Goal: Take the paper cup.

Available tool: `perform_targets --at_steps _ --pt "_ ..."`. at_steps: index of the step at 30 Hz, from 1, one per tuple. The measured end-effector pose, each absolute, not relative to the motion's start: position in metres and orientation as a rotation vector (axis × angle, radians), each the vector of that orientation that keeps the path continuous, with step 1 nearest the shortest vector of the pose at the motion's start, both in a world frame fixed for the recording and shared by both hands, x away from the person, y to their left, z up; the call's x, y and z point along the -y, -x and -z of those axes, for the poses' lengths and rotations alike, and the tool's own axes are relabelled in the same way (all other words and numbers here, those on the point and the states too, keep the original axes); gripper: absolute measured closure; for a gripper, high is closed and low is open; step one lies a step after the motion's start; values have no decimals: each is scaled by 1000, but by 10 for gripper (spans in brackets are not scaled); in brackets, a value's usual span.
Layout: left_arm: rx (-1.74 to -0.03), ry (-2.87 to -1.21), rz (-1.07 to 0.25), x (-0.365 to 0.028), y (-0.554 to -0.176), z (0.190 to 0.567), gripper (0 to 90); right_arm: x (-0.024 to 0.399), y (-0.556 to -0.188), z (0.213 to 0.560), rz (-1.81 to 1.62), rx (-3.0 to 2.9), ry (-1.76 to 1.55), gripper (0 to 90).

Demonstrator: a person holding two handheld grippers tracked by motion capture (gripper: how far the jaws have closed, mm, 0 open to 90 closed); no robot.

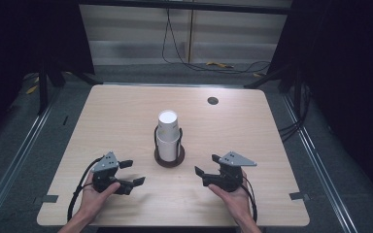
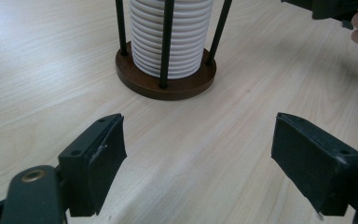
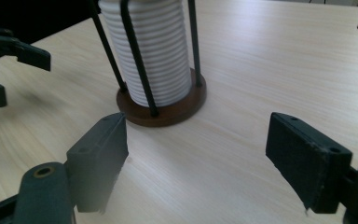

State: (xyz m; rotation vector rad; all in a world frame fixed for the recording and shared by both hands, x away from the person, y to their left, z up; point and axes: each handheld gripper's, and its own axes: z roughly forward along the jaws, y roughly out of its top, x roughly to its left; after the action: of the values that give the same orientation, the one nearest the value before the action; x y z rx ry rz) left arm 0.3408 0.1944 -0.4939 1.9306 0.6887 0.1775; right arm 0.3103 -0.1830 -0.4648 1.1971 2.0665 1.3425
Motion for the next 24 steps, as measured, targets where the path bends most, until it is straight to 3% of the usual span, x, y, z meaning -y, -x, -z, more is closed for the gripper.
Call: perform_targets --at_steps 11,24 --pt "-662 -1943 -120 -201 -331 494 174 165 -311 446 -1448 -2117 -1095 163" --pt "-653 -1940 -146 -205 -329 489 186 146 -342 427 -1488 -2184 -1066 196"
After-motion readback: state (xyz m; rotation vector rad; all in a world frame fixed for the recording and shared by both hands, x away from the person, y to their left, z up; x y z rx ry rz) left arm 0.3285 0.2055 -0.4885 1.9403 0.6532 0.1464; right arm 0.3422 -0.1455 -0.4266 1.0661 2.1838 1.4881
